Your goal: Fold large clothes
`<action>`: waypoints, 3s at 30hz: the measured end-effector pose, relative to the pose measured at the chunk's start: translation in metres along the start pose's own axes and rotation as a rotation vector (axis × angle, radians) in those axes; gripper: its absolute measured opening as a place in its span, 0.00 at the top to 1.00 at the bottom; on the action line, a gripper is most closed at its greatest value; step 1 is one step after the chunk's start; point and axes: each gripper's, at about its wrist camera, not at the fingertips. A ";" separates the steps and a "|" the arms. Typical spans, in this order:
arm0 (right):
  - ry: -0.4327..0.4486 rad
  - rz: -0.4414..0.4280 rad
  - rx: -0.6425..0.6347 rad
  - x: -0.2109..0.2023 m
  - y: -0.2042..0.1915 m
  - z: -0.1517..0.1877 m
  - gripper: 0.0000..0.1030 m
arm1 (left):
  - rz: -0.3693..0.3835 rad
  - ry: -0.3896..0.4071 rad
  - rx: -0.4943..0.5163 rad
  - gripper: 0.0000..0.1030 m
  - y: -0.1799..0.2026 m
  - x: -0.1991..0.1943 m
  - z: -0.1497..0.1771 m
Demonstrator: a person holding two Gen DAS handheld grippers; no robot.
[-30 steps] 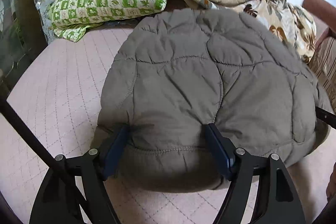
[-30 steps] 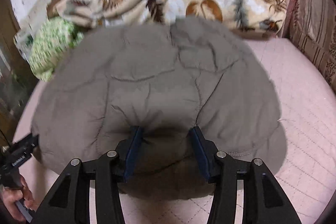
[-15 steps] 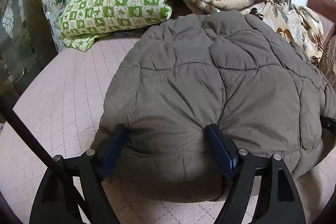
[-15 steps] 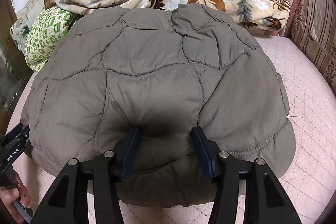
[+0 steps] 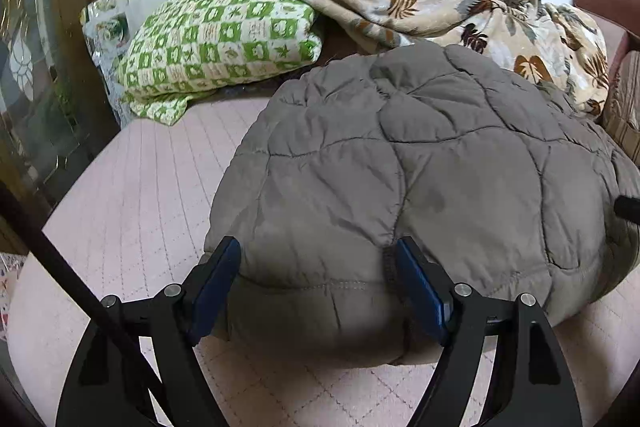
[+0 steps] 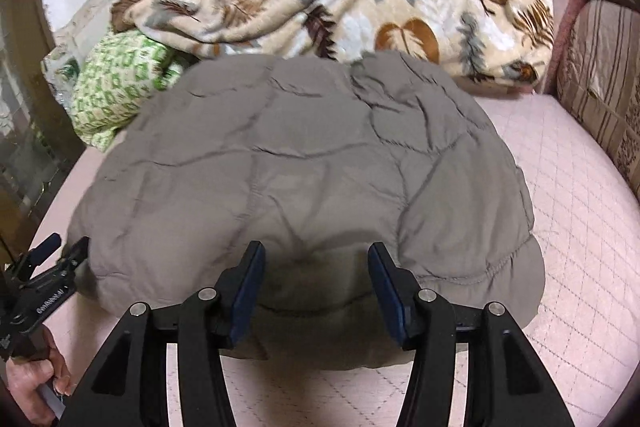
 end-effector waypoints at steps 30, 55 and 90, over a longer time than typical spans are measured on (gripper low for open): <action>-0.071 -0.028 -0.115 0.038 -0.036 0.014 0.39 | -0.035 -0.021 0.092 0.24 0.020 0.008 0.006; -0.080 -0.055 -0.102 0.024 -0.032 0.015 0.39 | -0.039 -0.020 0.096 0.24 0.020 0.007 0.004; -0.100 -0.117 0.524 -0.027 0.143 0.037 0.34 | 0.357 -0.319 -0.490 0.24 -0.123 0.031 0.014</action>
Point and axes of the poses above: each gripper's, at about its wrist camera, not at the fingertips, and x roughly the way its jaws point, y to its right, z to its underside, and after that the axes turned 6 degrees about -y, right-handed
